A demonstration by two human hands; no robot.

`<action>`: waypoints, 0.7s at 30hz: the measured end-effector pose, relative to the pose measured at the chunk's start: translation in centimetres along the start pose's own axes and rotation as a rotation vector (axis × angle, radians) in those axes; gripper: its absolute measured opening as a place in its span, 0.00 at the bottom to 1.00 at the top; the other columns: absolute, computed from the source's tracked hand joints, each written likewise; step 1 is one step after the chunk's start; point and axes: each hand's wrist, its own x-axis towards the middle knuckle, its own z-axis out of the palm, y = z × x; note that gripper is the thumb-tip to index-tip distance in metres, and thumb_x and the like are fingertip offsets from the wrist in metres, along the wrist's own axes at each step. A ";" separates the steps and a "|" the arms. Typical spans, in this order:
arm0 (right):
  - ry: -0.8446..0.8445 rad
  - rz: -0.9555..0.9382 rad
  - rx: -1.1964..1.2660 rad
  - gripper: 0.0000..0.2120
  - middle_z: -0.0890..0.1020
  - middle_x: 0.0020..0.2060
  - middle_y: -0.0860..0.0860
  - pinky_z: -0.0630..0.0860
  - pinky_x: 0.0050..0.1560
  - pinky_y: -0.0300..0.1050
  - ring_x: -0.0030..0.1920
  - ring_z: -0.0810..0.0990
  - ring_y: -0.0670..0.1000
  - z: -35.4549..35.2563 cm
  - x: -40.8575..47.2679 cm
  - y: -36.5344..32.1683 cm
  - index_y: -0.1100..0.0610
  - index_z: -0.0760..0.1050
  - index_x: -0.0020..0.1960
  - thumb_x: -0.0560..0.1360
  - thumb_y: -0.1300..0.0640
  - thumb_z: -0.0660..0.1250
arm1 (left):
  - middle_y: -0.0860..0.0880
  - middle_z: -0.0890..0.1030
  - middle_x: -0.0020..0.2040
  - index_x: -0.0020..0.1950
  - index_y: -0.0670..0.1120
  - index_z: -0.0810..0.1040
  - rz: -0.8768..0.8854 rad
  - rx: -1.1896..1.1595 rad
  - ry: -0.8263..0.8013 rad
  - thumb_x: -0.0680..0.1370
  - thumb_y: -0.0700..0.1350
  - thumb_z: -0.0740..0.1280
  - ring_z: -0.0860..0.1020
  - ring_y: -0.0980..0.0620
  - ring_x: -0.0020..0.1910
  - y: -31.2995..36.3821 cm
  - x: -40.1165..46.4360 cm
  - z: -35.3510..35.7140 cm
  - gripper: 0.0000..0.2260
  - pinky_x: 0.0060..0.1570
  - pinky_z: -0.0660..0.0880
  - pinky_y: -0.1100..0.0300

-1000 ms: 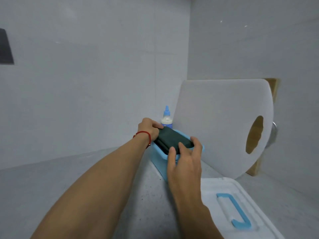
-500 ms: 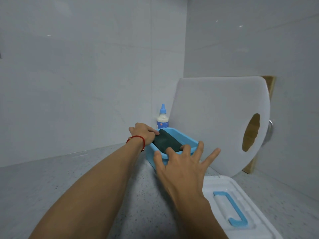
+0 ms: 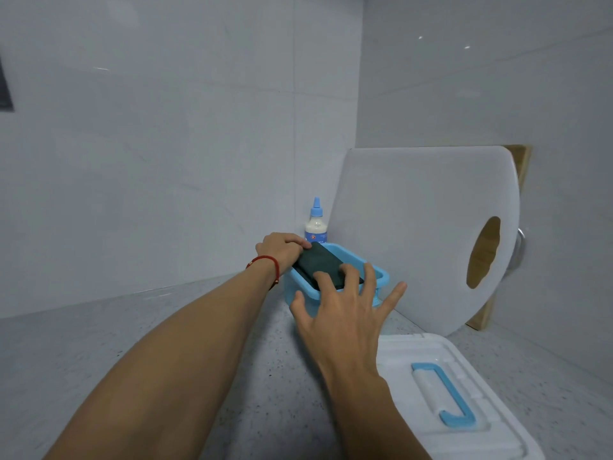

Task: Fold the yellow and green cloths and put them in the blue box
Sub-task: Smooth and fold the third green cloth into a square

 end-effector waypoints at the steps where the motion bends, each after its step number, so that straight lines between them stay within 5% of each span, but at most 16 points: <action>1: 0.019 -0.019 0.011 0.23 0.72 0.72 0.52 0.35 0.72 0.77 0.80 0.57 0.61 0.1 0.0 0.0 0.43 0.76 0.65 0.78 0.35 0.55 | 0.50 0.83 0.60 0.50 0.52 0.87 0.007 -0.015 0.001 0.78 0.37 0.62 0.72 0.45 0.65 0.3 -0.2 0.0 0.16 0.70 0.70 0.50; 6: 0.083 -0.120 0.077 0.25 0.68 0.76 0.54 0.39 0.75 0.74 0.80 0.59 0.57 0.3 -0.3 -0.3 0.44 0.71 0.73 0.78 0.40 0.61 | 0.50 0.81 0.62 0.55 0.53 0.86 0.063 -0.089 0.026 0.79 0.38 0.60 0.71 0.45 0.68 0.9 -1.7 -0.7 0.18 0.70 0.69 0.53; 11: 0.105 -0.265 0.078 0.22 0.68 0.76 0.54 0.40 0.77 0.70 0.80 0.59 0.56 -0.4 -2.9 -2.5 0.48 0.75 0.69 0.76 0.46 0.59 | 0.45 0.74 0.67 0.65 0.52 0.79 0.156 -0.035 0.192 0.82 0.40 0.59 0.66 0.47 0.71 -2.2 -6.8 -2.8 0.16 0.67 0.66 0.56; 16: -0.098 -0.395 0.162 0.21 0.66 0.77 0.53 0.38 0.79 0.65 0.79 0.60 0.54 -0.1 -6.8 -4.9 0.48 0.73 0.70 0.80 0.46 0.59 | 0.47 0.74 0.67 0.66 0.51 0.77 0.136 0.255 0.237 0.81 0.41 0.60 0.64 0.48 0.70 -9.1 -14.9 -7.5 0.15 0.69 0.64 0.51; 21: -0.409 -0.494 0.338 0.22 0.63 0.79 0.50 0.48 0.80 0.53 0.79 0.59 0.50 0.1 -9.8 -6.6 0.46 0.69 0.75 0.83 0.45 0.57 | 0.49 0.74 0.68 0.66 0.50 0.77 0.113 0.651 0.308 0.81 0.45 0.62 0.66 0.48 0.70 -15.5 -23.4 -18.2 0.14 0.67 0.66 0.50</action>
